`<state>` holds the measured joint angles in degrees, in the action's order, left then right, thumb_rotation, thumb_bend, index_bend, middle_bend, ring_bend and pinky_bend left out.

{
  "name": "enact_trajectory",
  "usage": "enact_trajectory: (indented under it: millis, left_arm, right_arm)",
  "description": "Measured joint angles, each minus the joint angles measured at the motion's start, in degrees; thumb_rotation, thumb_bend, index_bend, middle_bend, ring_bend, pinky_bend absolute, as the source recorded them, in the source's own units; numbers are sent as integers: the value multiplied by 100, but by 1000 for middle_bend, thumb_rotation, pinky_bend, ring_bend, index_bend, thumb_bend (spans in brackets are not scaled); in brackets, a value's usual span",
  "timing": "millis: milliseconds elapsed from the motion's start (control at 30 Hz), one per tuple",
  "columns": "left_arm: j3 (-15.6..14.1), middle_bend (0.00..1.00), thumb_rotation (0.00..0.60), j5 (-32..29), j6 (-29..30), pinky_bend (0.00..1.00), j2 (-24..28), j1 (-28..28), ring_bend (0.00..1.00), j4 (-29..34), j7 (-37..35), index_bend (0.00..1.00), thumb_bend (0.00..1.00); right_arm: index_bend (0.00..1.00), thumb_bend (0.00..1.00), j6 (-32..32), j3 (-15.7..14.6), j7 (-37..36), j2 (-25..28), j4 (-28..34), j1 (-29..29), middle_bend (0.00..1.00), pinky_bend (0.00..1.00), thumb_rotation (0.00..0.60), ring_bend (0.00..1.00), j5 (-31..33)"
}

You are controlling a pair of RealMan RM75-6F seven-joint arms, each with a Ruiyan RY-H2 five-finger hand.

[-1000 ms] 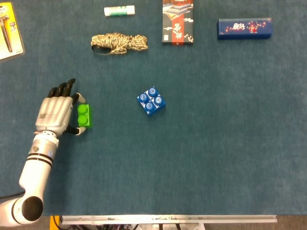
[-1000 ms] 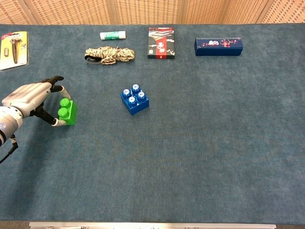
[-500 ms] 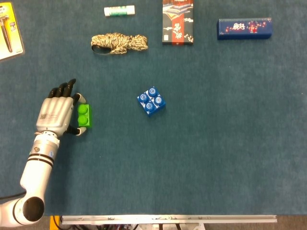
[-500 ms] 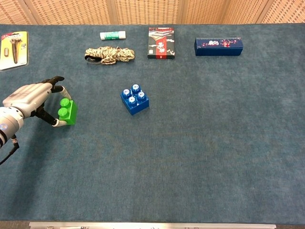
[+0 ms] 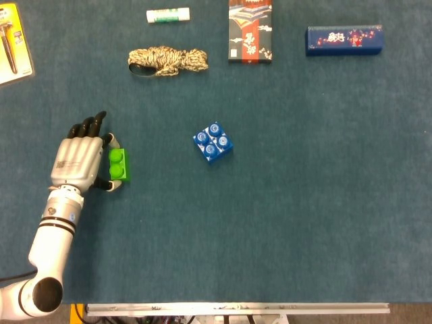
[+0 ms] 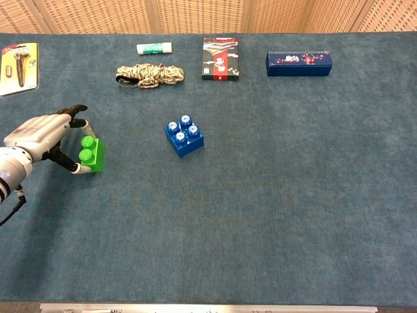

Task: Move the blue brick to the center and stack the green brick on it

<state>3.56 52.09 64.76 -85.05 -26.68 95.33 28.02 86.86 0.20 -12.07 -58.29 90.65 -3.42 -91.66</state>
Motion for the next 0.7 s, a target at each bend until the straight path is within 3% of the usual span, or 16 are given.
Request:
enact_trajectory:
  millis: [467,700]
  left_arm:
    - [-23,0,600,365,247,87,266,31,0,524,54,470,132]
    - [125,0,600,338,374,87,482,-91,0,910,413,473,132]
  right_arm:
    - [133,0,27,15,-37,12,-3,19,89,0,600,0,-14]
    - [133,0,7,21,-36,14,0,16,89,0,600,0,-4]
